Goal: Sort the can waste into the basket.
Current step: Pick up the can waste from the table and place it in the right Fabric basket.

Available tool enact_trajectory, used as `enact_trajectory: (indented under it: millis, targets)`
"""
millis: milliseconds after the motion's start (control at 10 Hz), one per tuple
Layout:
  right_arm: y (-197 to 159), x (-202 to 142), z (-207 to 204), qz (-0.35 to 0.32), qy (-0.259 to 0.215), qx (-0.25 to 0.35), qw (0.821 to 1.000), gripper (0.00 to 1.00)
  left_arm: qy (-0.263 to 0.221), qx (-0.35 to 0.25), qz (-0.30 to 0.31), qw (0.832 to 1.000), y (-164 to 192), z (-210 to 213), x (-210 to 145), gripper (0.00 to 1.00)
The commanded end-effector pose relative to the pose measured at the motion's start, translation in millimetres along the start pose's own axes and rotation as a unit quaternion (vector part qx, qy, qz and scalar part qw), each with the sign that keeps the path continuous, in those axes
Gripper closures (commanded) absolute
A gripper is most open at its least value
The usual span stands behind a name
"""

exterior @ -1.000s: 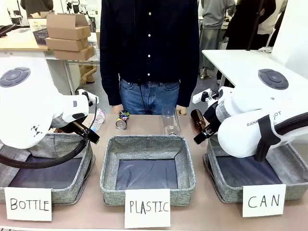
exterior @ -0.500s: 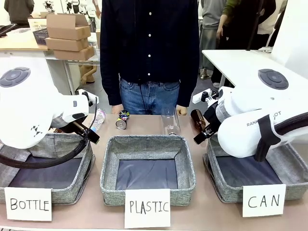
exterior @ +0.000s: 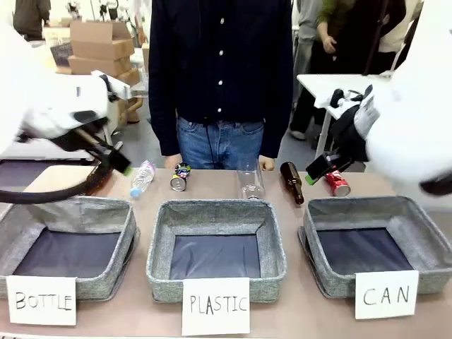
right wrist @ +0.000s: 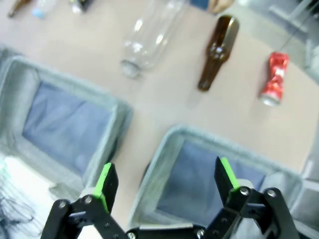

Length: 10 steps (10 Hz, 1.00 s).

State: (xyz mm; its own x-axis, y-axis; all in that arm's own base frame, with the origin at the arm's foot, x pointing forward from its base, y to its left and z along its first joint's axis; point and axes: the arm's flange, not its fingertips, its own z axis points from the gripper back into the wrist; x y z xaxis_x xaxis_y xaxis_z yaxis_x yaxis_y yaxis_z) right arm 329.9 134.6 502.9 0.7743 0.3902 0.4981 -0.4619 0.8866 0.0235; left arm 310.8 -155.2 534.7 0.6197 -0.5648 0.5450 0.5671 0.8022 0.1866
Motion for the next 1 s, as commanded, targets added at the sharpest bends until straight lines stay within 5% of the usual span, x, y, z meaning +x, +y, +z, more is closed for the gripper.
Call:
enact_trajectory:
  millis: [0, 200, 300, 500, 600, 700, 800, 900]
  targets:
    - [12, -51, 52, -0.009, 0.032, 0.046, 0.998, 0.00, 0.013, -0.013, -0.027, 0.999, -35, 50, -70, 0.00]
    - [30, -82, 53, 0.013, 0.000, -0.024, 1.000, 0.00, 0.032, 0.035, -0.084, 0.995, -58, 38, -102, 0.00]
    - [16, -31, 64, 0.000, 0.023, 0.038, 0.999, 0.00, 0.021, -0.002, -0.031, 0.999, -29, 71, -26, 0.00]
    - [27, -40, 85, 0.010, 0.014, 0.022, 1.000, 0.00, 0.033, 0.014, -0.053, 0.998, -45, 88, -36, 0.00]
    - [17, -34, 88, -0.057, 0.004, 0.101, 0.993, 0.00, 0.006, -0.142, -0.019, 0.990, -37, 87, -29, 0.00]
    - [-8, -32, 102, -0.193, 0.028, 0.193, 0.962, 0.00, -0.010, -0.287, 0.046, 0.957, -15, 88, -32, 0.00]
    - [-38, -37, 110, -0.324, 0.071, 0.264, 0.906, 0.00, -0.015, -0.406, 0.117, 0.906, 13, 82, -41, 0.00]
    - [-63, -50, 110, -0.397, 0.062, 0.316, 0.860, 0.00, -0.018, -0.455, 0.186, 0.871, 35, 69, -49, 0.00]
